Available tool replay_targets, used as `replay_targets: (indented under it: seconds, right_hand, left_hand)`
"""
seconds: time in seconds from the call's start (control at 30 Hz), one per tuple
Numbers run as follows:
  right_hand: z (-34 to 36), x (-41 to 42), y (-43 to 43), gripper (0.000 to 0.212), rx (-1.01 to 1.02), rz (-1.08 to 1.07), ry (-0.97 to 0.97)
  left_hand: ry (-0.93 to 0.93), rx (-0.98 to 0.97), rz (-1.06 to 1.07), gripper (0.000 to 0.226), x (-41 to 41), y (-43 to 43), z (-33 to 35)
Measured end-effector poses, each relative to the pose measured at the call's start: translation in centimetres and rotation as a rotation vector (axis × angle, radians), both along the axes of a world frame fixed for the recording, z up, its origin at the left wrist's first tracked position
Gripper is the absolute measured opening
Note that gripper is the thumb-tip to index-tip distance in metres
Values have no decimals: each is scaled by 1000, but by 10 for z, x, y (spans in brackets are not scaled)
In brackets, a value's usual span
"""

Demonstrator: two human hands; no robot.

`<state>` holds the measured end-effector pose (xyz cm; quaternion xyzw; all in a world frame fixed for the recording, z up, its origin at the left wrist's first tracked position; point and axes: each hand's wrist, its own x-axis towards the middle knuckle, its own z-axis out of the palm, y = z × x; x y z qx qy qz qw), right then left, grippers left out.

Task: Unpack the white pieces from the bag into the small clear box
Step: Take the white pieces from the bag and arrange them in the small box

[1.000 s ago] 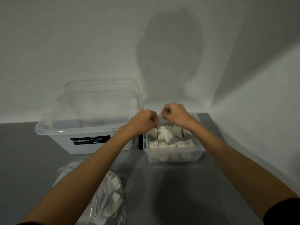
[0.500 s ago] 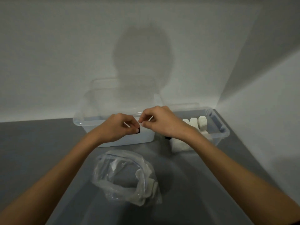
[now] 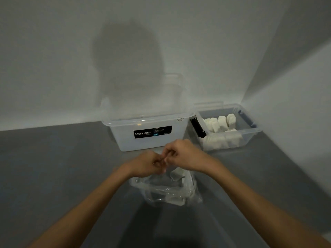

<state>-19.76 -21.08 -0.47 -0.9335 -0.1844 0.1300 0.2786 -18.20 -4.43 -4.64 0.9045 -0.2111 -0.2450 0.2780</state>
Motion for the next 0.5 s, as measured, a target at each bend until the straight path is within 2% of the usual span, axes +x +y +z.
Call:
replay_targets:
  seconds: [0.1, 0.23, 0.37, 0.5]
  right_hand:
    - [-17, -11, 5, 24, -60, -11, 16]
    - [-46, -13, 11, 24, -211, -93, 21]
    - [-55, -15, 15, 23, -276, -123, 79]
    - [-59, -13, 14, 19, -258, -148, 70]
  left_hand:
    - [-70, 67, -6, 11, 2, -18, -22]
    - [-130, 15, 12, 15, 5, -34, -59]
    - [-210, -18, 75, 13, 8, -44, -92]
    - [-263, 30, 127, 26, 9, -48, -107]
